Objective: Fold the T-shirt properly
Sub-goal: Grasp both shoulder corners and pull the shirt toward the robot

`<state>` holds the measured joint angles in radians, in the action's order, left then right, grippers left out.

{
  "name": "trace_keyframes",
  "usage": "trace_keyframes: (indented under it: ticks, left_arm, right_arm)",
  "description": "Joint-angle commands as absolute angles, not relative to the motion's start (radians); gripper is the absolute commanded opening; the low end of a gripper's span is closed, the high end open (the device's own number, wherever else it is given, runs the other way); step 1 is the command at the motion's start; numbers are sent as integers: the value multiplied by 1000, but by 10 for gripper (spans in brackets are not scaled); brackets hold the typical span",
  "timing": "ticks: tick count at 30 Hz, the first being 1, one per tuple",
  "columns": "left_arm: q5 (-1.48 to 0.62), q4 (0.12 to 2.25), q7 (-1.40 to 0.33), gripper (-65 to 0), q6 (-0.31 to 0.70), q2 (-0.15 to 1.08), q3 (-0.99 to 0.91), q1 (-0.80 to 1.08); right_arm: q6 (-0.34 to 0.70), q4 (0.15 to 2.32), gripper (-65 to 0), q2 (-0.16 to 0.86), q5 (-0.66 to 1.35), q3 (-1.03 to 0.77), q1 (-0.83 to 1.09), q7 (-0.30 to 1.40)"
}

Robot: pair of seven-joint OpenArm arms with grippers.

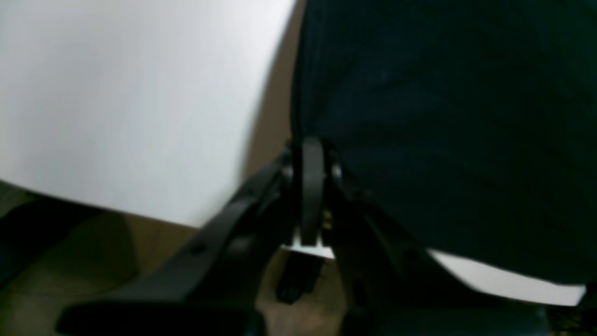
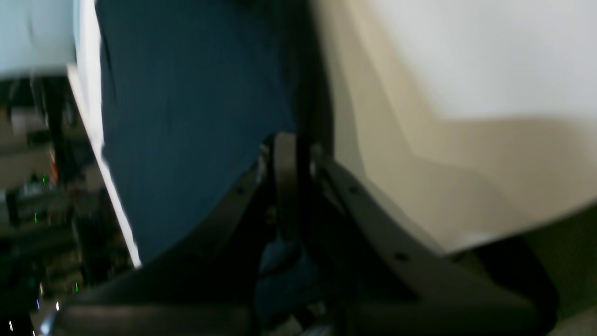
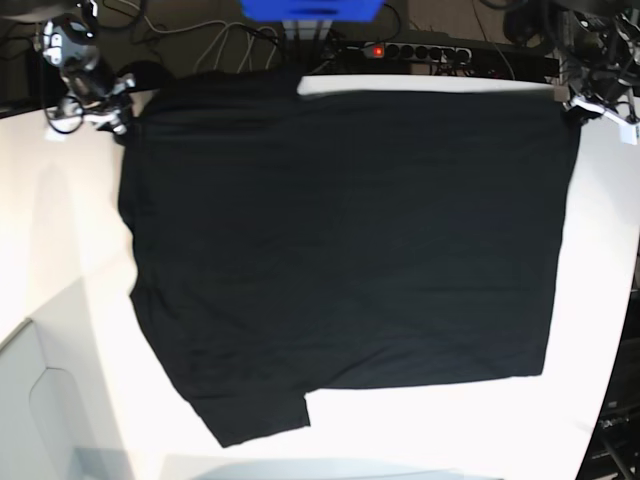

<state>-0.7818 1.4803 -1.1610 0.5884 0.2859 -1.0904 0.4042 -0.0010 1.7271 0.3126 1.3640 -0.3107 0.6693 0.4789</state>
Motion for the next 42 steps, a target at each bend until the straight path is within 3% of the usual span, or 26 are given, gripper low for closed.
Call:
trace_keyframes:
  ticks: [1,20,26,32,42]
  left_arm:
    - [-800,1509,-1144,-646,595,317,-1098,407]
    - [-811,1540,-1142,-646,596,325,-1106,486]
    - [-811,1641,-1142,-646,596,306,-1107,504]
    - [-811,1713,-1142,-646,596,291,-1107,501]
    - [-800,1652,-1150,-646,584,291,-1098,348]
  right_arm:
    - [-1,1745,-650,315,1365,-338,690,469]
    - [1,1817,-650,302,1365,-386,826,469]
    - [1,1871,-650,297,1365,-386,826,469]
    - [1,1871,-650,297,1365,-383,797,469]
    - [-7,1859,-650,300,1362,-371,647,475]
